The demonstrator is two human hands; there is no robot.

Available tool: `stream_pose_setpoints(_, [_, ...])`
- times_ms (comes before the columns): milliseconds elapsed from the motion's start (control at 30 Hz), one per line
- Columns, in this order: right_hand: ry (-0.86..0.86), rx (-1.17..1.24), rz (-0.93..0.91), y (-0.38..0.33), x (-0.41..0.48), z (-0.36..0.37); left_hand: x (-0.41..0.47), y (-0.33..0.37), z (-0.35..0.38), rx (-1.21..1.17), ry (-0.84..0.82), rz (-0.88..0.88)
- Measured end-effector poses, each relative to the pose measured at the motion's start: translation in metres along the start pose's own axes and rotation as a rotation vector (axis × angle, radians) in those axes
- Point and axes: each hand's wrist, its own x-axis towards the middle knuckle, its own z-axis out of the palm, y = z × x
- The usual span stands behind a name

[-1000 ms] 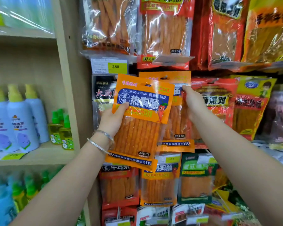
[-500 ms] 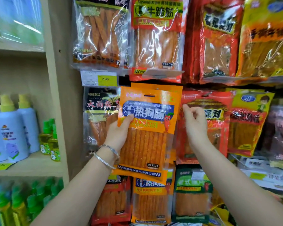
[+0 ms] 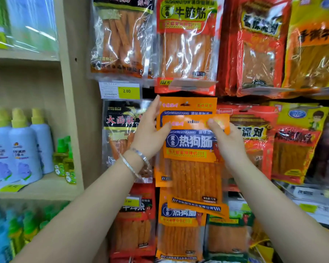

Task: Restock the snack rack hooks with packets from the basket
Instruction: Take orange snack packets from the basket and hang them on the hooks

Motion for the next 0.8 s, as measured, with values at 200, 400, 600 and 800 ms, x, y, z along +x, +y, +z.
stream_pose_setpoints(200, [0.033, 0.045, 0.016, -0.013, 0.024, 0.012, 0.020, 0.025, 0.000, 0.169, -0.018, 0.129])
stream_pose_setpoints(400, [0.032, 0.050, 0.023, -0.018, 0.050, 0.028, 0.018, 0.019, -0.003, 0.143, -0.041, 0.117])
stream_pose_setpoints(600, [0.029, -0.005, 0.055, -0.006, 0.053, 0.029, 0.016, 0.006, -0.007, 0.156, -0.038, 0.133])
stream_pose_setpoints(800, [0.168, -0.223, -0.170, 0.013, 0.028, 0.022, -0.013, -0.027, 0.001, 0.155, 0.015, 0.060])
